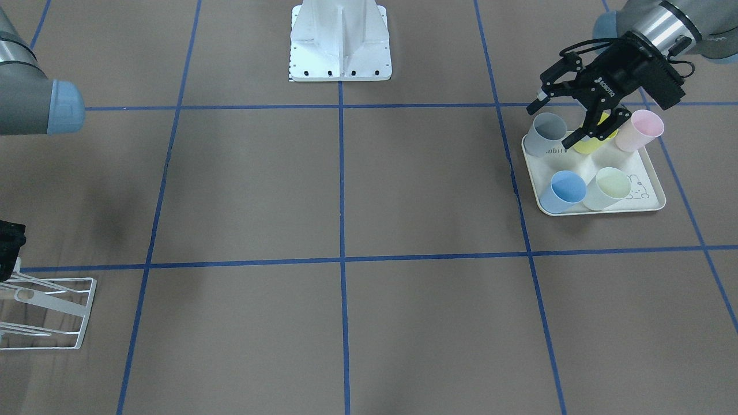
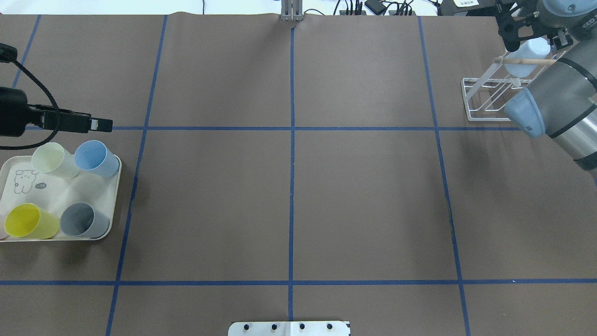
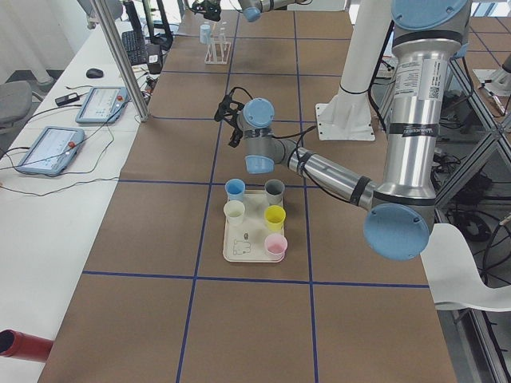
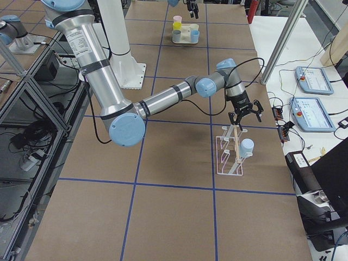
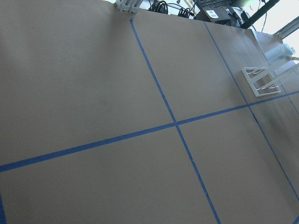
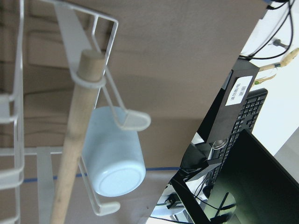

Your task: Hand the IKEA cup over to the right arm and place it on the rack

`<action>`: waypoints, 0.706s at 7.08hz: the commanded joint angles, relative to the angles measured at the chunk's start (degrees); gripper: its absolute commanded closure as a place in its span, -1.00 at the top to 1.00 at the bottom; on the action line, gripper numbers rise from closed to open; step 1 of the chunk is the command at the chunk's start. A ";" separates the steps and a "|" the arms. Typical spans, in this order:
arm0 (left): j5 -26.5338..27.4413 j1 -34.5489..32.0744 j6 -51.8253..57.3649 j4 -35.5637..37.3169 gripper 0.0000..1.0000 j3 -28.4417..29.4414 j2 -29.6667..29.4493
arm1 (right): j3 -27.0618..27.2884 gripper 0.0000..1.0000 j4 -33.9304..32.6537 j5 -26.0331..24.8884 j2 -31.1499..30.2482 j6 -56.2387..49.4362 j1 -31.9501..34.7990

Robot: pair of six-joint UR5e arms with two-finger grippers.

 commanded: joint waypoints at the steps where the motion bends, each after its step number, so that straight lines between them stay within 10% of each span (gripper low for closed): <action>1: 0.40 -4.09 13.50 1.64 1.00 0.42 5.53 | 6.45 0.97 -0.03 6.87 -1.91 17.15 -0.09; 5: 13.93 -4.28 21.31 1.12 1.00 7.78 10.23 | 16.83 0.98 0.58 20.06 -5.35 51.17 -5.07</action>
